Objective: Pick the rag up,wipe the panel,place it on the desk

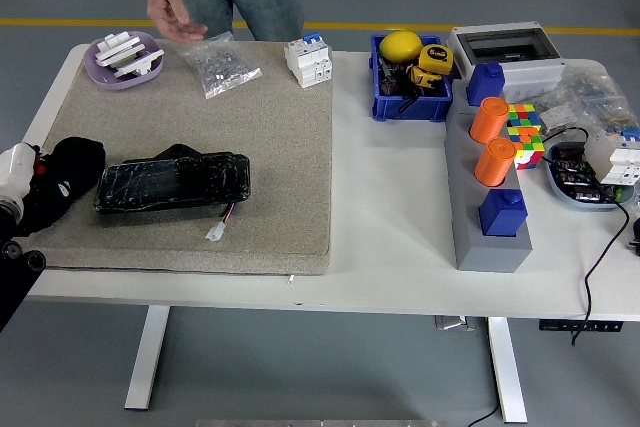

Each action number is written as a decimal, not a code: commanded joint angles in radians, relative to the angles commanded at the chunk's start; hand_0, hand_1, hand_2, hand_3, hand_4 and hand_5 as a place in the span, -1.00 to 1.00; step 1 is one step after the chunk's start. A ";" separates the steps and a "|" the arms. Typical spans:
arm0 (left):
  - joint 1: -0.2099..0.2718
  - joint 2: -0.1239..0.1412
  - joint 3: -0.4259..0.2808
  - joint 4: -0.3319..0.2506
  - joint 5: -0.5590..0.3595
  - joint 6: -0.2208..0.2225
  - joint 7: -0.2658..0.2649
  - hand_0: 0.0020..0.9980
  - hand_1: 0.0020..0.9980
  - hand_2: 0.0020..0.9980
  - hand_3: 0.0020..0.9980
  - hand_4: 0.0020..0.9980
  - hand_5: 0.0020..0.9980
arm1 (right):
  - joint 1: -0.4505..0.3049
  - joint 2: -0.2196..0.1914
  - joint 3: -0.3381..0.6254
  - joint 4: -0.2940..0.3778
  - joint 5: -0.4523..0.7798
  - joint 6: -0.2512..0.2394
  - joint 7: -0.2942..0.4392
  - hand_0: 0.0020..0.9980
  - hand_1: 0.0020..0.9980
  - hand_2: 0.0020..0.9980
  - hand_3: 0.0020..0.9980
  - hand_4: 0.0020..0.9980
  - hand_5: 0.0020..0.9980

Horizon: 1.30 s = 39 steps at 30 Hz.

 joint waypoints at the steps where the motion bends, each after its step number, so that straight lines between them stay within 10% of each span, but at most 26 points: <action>1: 0.001 0.001 -0.001 0.000 -0.002 -0.004 -0.002 0.30 0.54 0.54 0.27 0.67 -0.80 | 0.000 0.000 0.000 0.000 0.000 0.000 0.000 0.47 0.00 0.30 0.20 1.00 0.19; 3: 0.003 0.004 -0.003 0.001 -0.004 -0.014 -0.002 0.46 0.67 0.68 0.55 0.81 -0.67 | 0.000 0.000 0.001 -0.001 0.000 -0.001 0.000 0.47 0.00 0.30 0.20 1.00 0.19; 26: 0.068 0.059 -0.072 -0.141 -0.041 -0.086 0.019 0.57 0.76 0.76 0.63 0.99 -0.48 | 0.007 -0.008 -0.023 -0.003 0.003 -0.002 -0.001 0.47 -0.01 0.30 0.20 1.00 0.19; 39: 0.138 0.040 -0.232 -0.335 -0.098 0.039 -0.145 0.54 0.70 0.66 0.59 1.00 -0.06 | 0.007 -0.013 -0.051 0.000 0.007 0.002 -0.006 0.47 -0.01 0.30 0.20 1.00 0.18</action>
